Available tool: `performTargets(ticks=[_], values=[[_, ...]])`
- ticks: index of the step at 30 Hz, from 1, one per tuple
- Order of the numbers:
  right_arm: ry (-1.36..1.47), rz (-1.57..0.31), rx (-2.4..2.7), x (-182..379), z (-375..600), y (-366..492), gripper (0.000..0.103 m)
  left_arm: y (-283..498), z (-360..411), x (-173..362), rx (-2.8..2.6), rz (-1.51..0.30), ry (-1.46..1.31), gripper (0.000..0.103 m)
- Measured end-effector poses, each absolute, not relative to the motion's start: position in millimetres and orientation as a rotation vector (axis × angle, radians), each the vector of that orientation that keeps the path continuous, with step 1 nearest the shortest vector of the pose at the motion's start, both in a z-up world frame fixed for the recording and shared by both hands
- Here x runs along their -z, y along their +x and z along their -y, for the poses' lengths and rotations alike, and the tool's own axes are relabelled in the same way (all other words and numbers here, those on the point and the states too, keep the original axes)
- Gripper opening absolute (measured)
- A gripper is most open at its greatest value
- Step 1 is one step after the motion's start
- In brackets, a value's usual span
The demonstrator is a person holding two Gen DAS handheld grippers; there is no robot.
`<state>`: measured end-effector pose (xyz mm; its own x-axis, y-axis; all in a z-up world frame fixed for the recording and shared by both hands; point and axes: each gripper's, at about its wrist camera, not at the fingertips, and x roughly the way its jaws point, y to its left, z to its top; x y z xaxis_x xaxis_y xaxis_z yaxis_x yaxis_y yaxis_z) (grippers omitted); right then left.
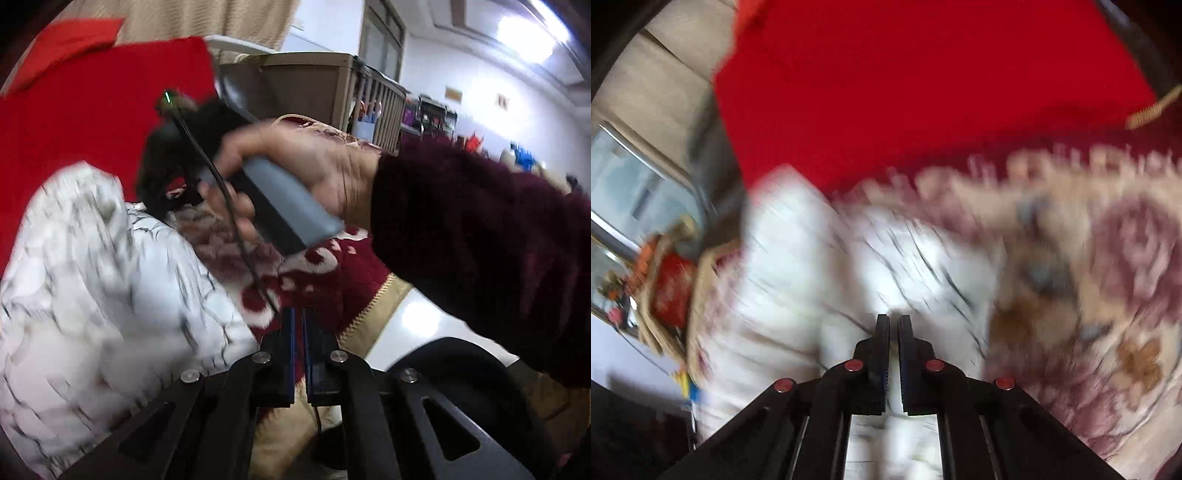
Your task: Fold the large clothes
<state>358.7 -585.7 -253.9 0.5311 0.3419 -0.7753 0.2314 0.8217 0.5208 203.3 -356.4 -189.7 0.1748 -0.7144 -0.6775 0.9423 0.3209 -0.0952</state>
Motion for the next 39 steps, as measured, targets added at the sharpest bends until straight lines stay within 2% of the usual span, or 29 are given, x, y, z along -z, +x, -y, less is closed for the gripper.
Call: performTargets(ticks=[2,6,7,12,13,14,16,21,22,24,26,28,30,31,33,34,35,39], values=[[0.659,-1.048,-0.098,277.0,579.0,357.6,0.004,196.0,337.0,181.5,1.202,-0.671,0.411,0.003],[0.716,-0.976,-0.097,277.2,579.5,351.7,0.005,189.1,283.1,138.3,1.219,-0.592,0.354,0.004],[0.734,-0.973,-0.093,276.7,582.5,350.3,0.009,191.7,271.5,128.6,1.192,-0.565,0.352,0.004],[0.845,-0.793,-0.116,224.6,598.2,321.4,0.011,235.3,223.6,108.5,0.988,-0.536,0.313,0.004],[0.829,-0.771,-0.116,211.1,596.3,318.0,0.019,244.1,217.7,110.0,0.964,-0.553,0.3,0.004],[0.816,-0.762,-0.123,200.1,592.5,317.4,0.048,258.3,209.8,113.8,0.931,-0.576,0.27,0.004],[0.804,-0.756,-0.148,175.3,573.3,321.2,0.091,281.0,200.3,123.4,0.848,-0.615,0.247,0.004],[0.629,-0.721,-0.16,130.0,515.5,338.0,0.09,306.5,191.5,141.1,0.756,-0.666,0.187,0.004],[0.564,-0.723,-0.144,121.1,496.4,345.8,0.087,312.0,194.0,147.4,0.767,-0.689,0.169,0.004],[0.494,-0.747,-0.129,113.9,474.0,358.1,0.073,316.7,204.2,157.1,0.796,-0.723,0.176,0.004],[0.433,-0.793,-0.123,116.3,455.7,375.7,0.049,316.1,217.8,171.5,0.833,-0.74,0.212,0.003],[0.372,-0.871,-0.113,133.8,445.5,395.3,0.038,311.3,225.7,179.4,0.842,-0.719,0.22,0.003],[0.337,-0.972,-0.035,166.1,449.9,413.3,0.036,309.0,230.3,188.5,0.865,-0.699,0.21,0.003],[0.335,-1.07,0.024,198.5,460.9,426.1,0.023,311.2,230.7,190.5,0.88,-0.697,0.207,0.003],[0.455,-1.159,0.035,242.8,484.6,434.6,0.02,314.6,238.3,199.5,0.919,-0.719,0.196,0.003],[0.562,-1.124,0.01,252.5,501.9,431.6,0.007,316.8,240.2,201.6,0.921,-0.724,0.184,0.002],[0.616,-1.116,0.007,255.9,511.5,429.8,0.004,318.7,241.7,202.9,0.931,-0.727,0.162,0.002],[0.755,-1.068,-0.056,267.0,529.1,421.2,0.003,323.9,236.3,206.8,0.967,-0.722,0.115,0.003]])
